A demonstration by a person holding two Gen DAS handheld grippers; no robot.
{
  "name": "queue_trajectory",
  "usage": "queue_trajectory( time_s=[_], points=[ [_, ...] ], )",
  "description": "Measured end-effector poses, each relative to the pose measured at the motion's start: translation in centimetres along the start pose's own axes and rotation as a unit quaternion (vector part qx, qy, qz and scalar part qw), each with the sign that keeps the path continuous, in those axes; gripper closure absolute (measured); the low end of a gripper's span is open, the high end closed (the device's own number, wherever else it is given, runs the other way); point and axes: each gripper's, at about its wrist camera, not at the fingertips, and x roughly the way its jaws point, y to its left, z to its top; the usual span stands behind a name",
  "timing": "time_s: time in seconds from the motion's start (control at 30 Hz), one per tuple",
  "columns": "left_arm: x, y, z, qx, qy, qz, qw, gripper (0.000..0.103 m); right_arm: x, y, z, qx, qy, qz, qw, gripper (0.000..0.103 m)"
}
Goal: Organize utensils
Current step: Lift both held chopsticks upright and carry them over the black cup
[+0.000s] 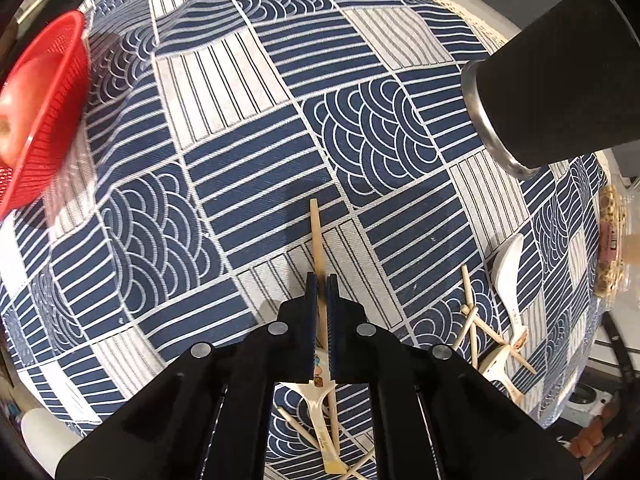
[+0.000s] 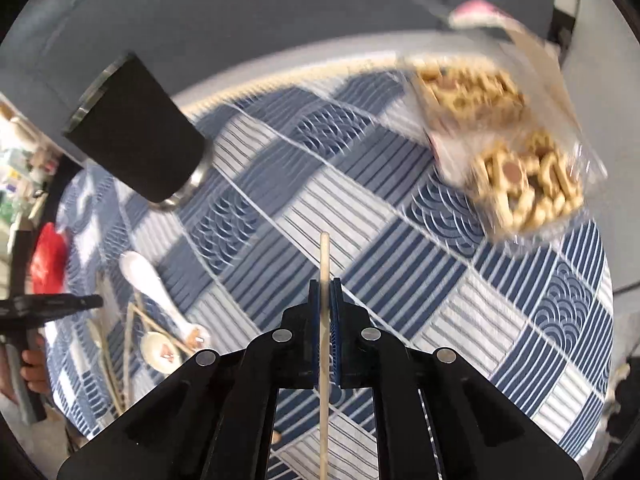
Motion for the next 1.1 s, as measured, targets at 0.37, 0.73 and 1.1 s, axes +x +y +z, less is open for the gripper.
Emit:
queue_trajectory(
  time_s=[0.37, 0.73, 1.1],
  points=[
    [-5.5, 0.2, 0.4, -0.01, -0.076, -0.028, 0.9967, 0.099, -5.7, 3.2, 3.2, -0.057, -0.093, 0.06, 0.992, 0.098],
    [-10.0, -1.4, 4.3, -0.02, -0.139, -0.077, 0.9871, 0.099, -10.3, 6.8, 6.9, -0.104, -0.166, 0.061, 0.979, 0.098],
    [-18.3, -4.5, 7.3, 0.014, -0.214, -0.097, 0.9719, 0.099, -15.5, 11.1, 12.2, -0.15, -0.25, 0.131, 0.948, 0.098]
  ],
)
